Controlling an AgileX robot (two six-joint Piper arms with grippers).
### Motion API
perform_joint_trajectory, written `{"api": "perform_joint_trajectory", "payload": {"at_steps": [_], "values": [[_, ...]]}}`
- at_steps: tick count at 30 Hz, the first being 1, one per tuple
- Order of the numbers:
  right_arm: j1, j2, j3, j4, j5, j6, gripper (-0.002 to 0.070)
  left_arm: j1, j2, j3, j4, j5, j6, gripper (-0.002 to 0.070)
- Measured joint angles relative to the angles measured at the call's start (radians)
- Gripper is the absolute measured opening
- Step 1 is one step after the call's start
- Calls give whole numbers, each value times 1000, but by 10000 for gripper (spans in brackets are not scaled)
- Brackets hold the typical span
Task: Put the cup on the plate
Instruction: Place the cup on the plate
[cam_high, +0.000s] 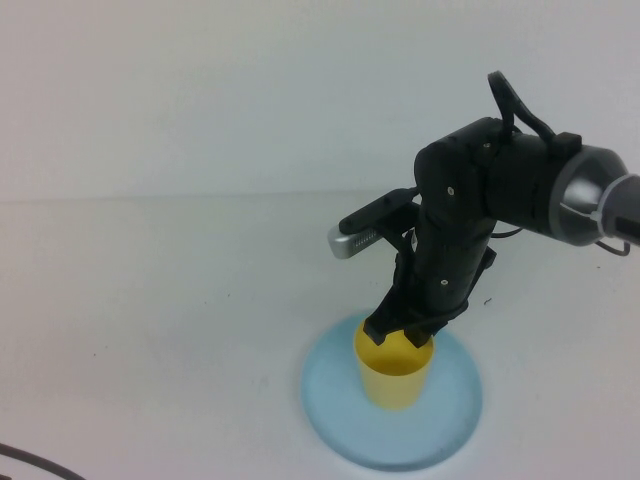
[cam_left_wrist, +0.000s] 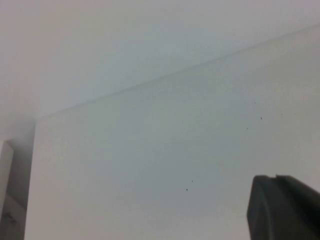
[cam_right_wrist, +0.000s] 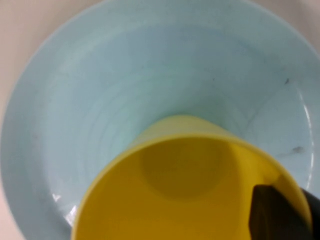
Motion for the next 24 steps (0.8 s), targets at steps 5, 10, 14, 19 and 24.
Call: {"api": "perform_joint_trajectory", "payload": {"at_steps": [5,10,14,19,24], "values": [[0,4,-1,0,0,0,33,0,0,0,0,0,0,1],[0,6,-1,0,0,0,85,0,0,0,10,0,0,1],[0,9,-1,8,0,2,165,0,0,0,10,0,0,1],[0,6,-1,9,0,2,209,0,0,0,10,0,1,1],[0,-34,-1,10,-3,4,214,0,0,0,10,0,1,1]]}}
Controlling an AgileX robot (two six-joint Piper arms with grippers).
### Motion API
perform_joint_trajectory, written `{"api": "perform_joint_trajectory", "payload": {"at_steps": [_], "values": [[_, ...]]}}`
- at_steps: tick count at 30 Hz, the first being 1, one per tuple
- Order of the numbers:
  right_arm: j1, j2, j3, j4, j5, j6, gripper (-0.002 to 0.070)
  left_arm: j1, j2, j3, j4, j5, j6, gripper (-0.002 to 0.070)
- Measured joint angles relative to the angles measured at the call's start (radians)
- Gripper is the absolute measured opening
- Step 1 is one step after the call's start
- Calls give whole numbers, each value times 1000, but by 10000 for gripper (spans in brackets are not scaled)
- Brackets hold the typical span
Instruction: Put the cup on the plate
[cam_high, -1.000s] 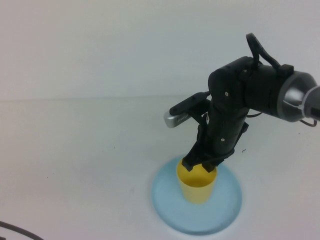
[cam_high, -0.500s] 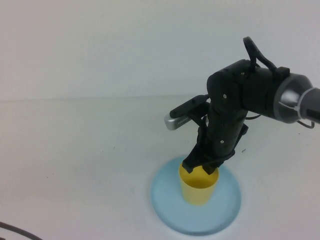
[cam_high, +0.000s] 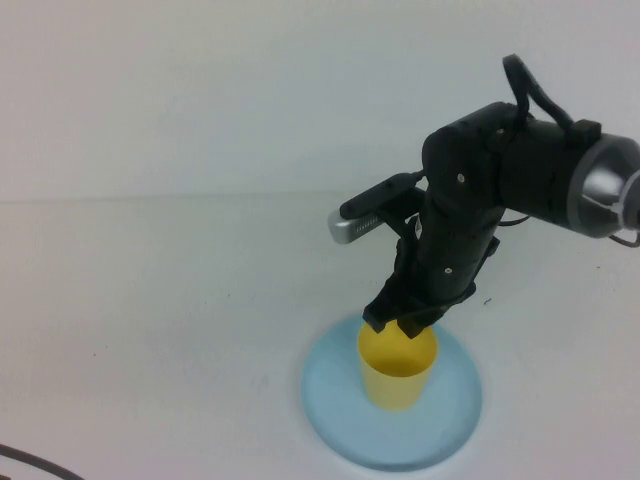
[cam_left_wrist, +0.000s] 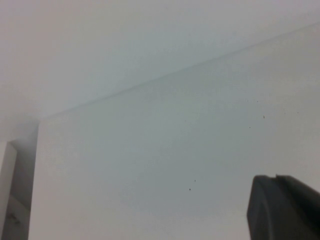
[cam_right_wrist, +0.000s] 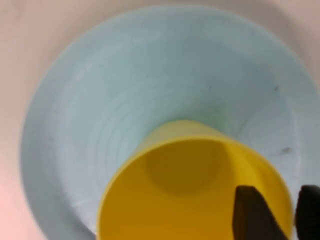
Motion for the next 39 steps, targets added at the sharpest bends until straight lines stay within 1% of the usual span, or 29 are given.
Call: {"api": "perform_joint_trajectory", "payload": {"at_steps": [9,15,18,21,26,29,31,33,35,39], "values": [[0,-147,0,-10,51,26,214,0,-2,0,0,-7,0,1],[0,-300,9,-25,102,33,206,0,-30,0,0,-14,16,1],[0,-401,36,-26,104,33,183,0,-78,9,0,-38,65,1],[0,-513,86,-28,99,22,136,0,-133,34,-4,-57,77,1],[0,-729,242,-20,33,-34,48,0,-225,73,-27,-104,77,1],[0,-863,366,-16,-25,-49,15,0,-259,74,-52,-104,77,1],[0,-956,458,-10,-72,-93,7,0,-272,75,-91,-104,79,1],[0,-1063,555,6,-134,-173,4,0,-278,77,-129,-104,93,1],[0,-1169,659,30,-193,-238,1,0,-278,77,-166,-107,133,1],[0,-1335,831,77,-282,-244,1,0,-278,79,-259,-124,248,1]]}}
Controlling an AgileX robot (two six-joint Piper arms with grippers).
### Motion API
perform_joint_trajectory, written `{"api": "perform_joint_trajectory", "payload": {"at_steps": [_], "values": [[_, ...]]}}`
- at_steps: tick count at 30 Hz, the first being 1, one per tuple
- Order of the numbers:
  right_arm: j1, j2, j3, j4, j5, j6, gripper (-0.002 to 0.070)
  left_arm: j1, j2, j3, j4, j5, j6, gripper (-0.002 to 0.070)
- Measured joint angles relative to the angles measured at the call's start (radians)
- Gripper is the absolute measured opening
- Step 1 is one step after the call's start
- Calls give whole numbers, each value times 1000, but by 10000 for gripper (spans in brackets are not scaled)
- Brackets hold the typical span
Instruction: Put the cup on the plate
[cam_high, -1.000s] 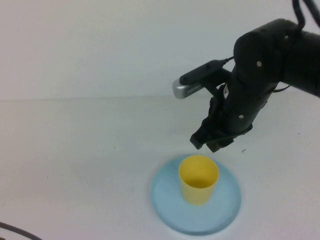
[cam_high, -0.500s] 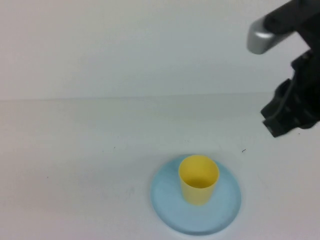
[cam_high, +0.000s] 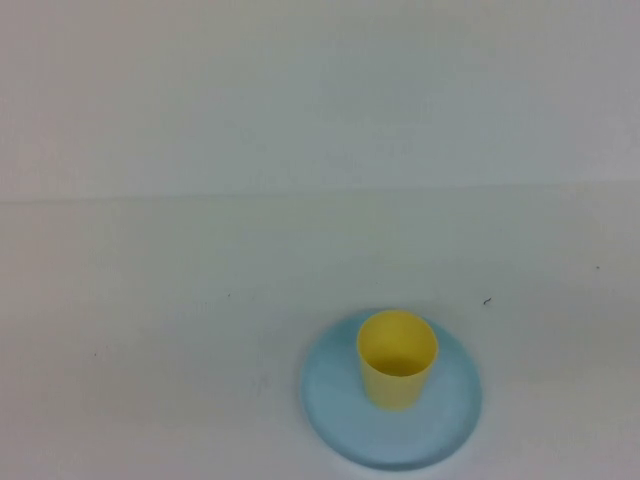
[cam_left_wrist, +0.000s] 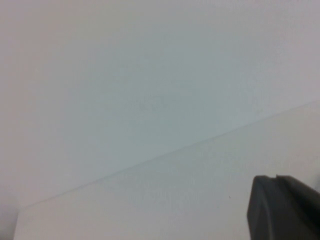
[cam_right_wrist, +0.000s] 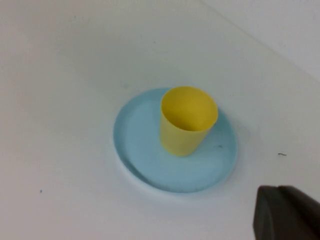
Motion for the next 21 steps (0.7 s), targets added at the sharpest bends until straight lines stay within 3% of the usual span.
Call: {"api": "perform_joint_trajectory", "payload": {"at_steps": [6,11,21], "values": [[0,-194,206,29,-84,0,1,0,0,6,-141,6,103,1],[0,-297,332,0,-138,16,1,0,0,60,-141,-43,113,1],[0,-346,394,-246,-185,284,1,0,0,72,-141,-92,110,1]]}}
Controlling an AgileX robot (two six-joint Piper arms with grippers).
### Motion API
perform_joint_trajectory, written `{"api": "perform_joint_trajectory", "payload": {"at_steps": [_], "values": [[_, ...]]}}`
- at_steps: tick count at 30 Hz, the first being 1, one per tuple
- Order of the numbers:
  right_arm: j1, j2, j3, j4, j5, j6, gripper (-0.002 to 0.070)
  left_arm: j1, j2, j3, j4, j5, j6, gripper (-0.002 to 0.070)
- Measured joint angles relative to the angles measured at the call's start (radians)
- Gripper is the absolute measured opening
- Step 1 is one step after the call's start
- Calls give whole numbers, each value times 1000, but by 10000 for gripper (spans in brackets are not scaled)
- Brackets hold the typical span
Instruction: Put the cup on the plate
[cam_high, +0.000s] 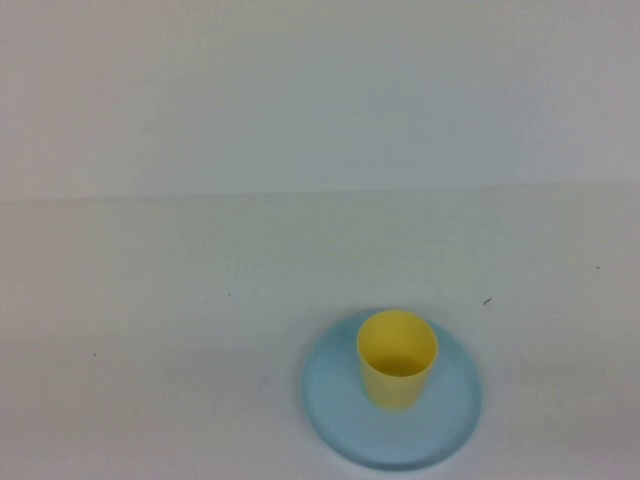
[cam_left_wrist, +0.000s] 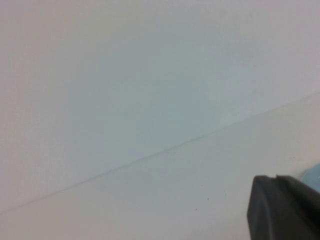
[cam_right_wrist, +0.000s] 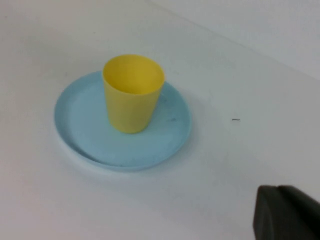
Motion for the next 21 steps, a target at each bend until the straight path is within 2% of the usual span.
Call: {"api": "perform_joint_trajectory", "payload": {"at_steps": [21], "values": [[0,-1,0,-55,28,44,1,0,0,1,0,7,0,1]]}}
